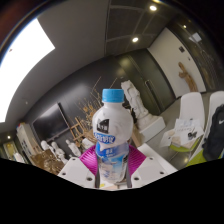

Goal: Pour water

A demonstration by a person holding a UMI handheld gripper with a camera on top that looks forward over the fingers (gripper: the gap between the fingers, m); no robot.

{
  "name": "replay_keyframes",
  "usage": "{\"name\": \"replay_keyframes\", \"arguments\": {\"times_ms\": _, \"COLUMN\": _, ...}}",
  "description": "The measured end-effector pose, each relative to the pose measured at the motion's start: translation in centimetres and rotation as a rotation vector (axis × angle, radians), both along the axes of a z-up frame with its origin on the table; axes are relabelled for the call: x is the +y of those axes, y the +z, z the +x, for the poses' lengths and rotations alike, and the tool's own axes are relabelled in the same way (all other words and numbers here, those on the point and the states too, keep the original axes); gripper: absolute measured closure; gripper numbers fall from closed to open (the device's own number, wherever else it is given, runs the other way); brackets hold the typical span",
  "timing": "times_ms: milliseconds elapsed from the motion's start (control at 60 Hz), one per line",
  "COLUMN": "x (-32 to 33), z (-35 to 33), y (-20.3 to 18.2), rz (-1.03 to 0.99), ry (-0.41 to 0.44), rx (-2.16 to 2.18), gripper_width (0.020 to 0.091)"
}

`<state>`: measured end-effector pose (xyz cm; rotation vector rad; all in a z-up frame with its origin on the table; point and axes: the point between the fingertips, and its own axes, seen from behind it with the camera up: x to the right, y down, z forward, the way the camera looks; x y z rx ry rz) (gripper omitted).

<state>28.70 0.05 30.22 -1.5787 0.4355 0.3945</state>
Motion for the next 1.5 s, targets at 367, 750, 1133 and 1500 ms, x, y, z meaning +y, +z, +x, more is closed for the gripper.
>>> {"name": "replay_keyframes", "arguments": {"times_ms": 367, "x": -1.5, "z": 11.6, "y": -14.6, "rz": -0.253, "ry": -0.156, "rx": -0.452, "gripper_width": 0.0755}}
{"name": "replay_keyframes", "arguments": {"times_ms": 750, "x": -2.6, "z": 12.1, "y": -24.5, "rz": -0.336, "ry": -0.161, "rx": -0.438, "gripper_width": 0.0713}}
{"name": "replay_keyframes", "arguments": {"times_ms": 1133, "x": -6.5, "z": 11.1, "y": -18.0, "rz": -0.392, "ry": -0.225, "rx": -0.430, "gripper_width": 0.0247}}
{"name": "replay_keyframes", "arguments": {"times_ms": 1500, "x": -21.2, "z": -3.8, "y": -6.5, "rz": -0.467, "ry": -0.147, "rx": -0.508, "gripper_width": 0.0246}}
